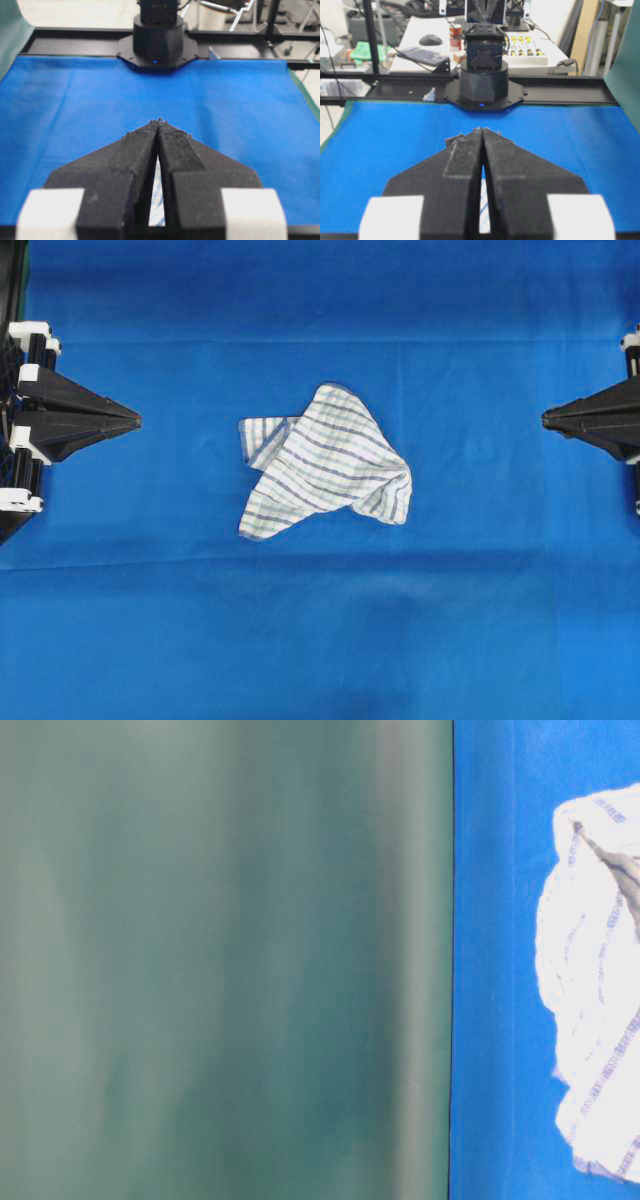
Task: Lift the towel with both arms.
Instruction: 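Open both grippers and move them toward the striped towel, then lower both grippers onto opposite edges of the towel and close them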
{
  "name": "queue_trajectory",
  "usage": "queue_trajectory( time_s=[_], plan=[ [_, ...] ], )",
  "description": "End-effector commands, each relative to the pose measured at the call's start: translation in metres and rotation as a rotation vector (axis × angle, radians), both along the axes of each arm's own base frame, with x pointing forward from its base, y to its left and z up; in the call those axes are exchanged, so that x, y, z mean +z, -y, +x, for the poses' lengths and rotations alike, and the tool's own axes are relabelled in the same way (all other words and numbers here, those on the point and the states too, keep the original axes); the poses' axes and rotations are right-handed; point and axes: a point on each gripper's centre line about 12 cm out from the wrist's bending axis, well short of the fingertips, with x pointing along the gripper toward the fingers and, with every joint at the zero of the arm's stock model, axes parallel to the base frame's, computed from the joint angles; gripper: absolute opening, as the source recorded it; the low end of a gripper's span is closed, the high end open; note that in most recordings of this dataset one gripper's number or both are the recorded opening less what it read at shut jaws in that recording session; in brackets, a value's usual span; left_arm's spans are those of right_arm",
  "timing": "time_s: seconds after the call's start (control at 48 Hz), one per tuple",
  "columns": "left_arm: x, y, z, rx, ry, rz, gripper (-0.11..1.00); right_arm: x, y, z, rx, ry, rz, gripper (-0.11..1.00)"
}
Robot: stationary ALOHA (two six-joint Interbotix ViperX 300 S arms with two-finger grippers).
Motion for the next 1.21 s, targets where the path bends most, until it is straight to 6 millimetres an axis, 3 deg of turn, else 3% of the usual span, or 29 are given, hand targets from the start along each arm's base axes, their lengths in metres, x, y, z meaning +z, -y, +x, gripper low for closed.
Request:
queue_trajectory(
  time_s=[0.0,0.396,0.604,0.687,0.792,0.896,0.958,1.041,1.187],
  plan=[
    [0.016,0.001,0.003,-0.004,0.018,-0.043,0.00,0.013,0.000,0.000,-0.002,0.037,0.002,0.00],
    [0.039,0.006,0.008,-0.028,-0.007,-0.044,0.00,0.048,0.000,0.019,0.001,-0.098,0.010,0.00],
    [0.043,0.008,0.018,-0.039,-0.091,-0.043,0.02,0.053,-0.001,0.037,0.002,-0.201,0.010,0.00],
    [0.036,0.009,0.026,-0.040,-0.142,-0.045,0.16,0.047,-0.002,0.045,0.005,-0.252,0.009,0.01],
    [0.024,0.013,0.035,-0.054,-0.202,-0.048,0.47,0.032,-0.006,0.057,0.020,-0.336,0.001,0.04],
    [0.012,0.020,0.047,-0.077,-0.263,-0.045,0.76,0.014,-0.012,0.068,0.041,-0.425,-0.003,0.33],
    [0.002,0.026,0.054,-0.099,-0.309,-0.039,0.88,0.004,-0.014,0.075,0.048,-0.474,-0.006,0.52],
    [-0.009,0.033,0.064,-0.120,-0.356,-0.033,0.91,-0.011,-0.016,0.085,0.053,-0.555,-0.010,0.65],
    [-0.034,0.045,0.083,-0.147,-0.451,-0.018,0.92,-0.040,-0.018,0.102,0.054,-0.676,-0.015,0.61]
  ],
)
